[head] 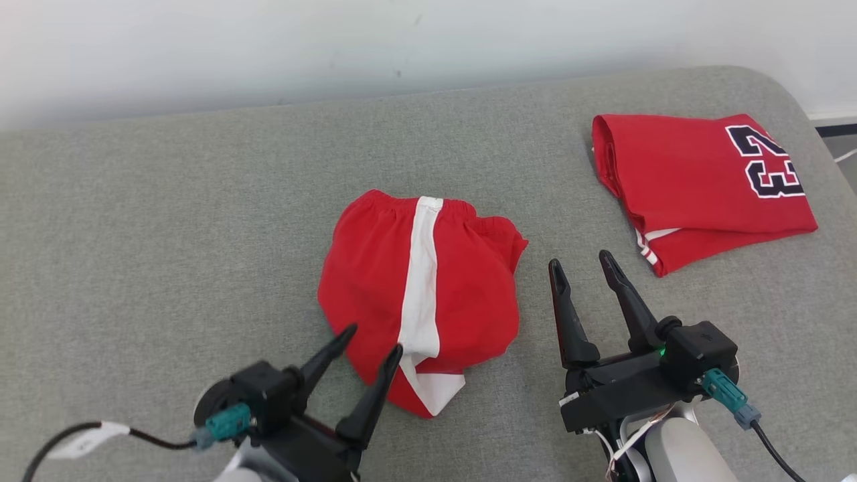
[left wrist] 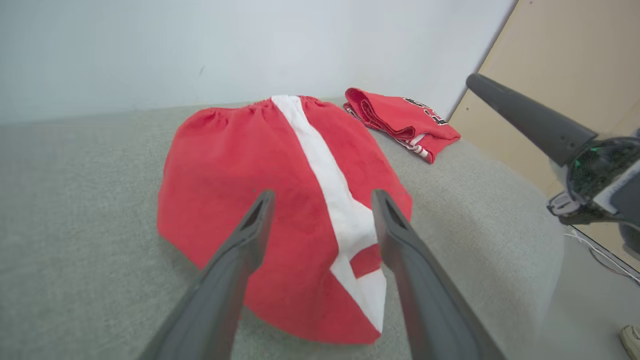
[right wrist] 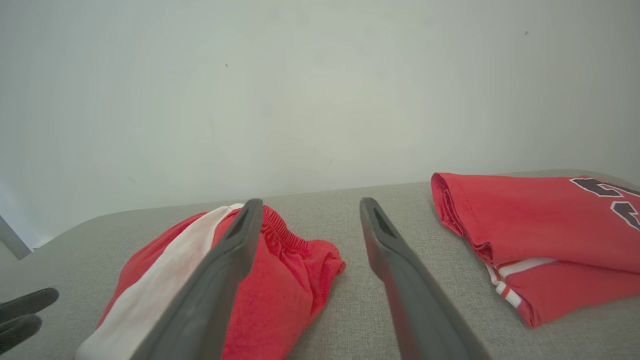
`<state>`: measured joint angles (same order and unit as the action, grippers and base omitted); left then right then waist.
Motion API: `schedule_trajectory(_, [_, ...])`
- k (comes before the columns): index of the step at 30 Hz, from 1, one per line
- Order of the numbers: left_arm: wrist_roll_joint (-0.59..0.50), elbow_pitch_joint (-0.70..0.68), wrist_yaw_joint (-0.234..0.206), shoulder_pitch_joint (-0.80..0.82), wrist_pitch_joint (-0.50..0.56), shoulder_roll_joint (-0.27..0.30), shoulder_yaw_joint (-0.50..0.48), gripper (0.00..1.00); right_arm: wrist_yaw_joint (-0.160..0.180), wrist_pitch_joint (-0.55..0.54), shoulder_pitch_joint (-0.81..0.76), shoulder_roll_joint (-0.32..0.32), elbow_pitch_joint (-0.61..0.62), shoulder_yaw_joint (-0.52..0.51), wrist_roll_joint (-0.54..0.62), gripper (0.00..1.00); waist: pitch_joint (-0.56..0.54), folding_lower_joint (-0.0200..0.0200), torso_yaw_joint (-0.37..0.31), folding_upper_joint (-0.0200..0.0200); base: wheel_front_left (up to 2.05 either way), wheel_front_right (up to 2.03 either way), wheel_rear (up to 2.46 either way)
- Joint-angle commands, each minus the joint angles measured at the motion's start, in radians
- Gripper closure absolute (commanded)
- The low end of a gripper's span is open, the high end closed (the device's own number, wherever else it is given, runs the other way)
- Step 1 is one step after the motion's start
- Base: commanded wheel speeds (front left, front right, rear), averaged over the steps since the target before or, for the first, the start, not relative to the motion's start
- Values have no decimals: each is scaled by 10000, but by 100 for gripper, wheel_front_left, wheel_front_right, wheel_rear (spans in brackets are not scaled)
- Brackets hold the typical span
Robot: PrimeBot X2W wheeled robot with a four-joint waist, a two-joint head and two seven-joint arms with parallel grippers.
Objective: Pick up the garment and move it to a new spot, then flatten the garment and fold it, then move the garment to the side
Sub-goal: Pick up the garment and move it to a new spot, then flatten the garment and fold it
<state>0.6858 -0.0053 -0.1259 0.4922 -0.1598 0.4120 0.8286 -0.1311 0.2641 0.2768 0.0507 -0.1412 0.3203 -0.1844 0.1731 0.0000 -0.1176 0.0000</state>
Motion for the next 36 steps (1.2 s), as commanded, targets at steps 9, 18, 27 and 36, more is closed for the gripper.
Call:
schedule_trajectory(9, [165, 266, -299, -921, -507, -84, -15, 0, 7, 10, -100, -5, 27, -40, -105, 0, -29, 0, 182, 0, 0, 0, 0])
schedule_trajectory(18, [-388, 156, -267, 194, -101, 51, 62, 0, 7, 11, -6, -5, -49, 81, -185, 0, -103, 0, 34, 0, 0, 0, 0])
schedule_trajectory(27, [-564, 747, -20, 1490, 737, -239, 232, 0, 7, 11, 66, -5, 57, 115, -367, 0, 53, 0, -642, 0, 0, 0, 0])
schedule_trajectory(36, [-1536, 2209, 94, 2544, 1191, -334, 867, 0, 7, 10, 100, -6, 125, 131, -455, 0, 234, 0, -1103, 0, 0, 0, 0])
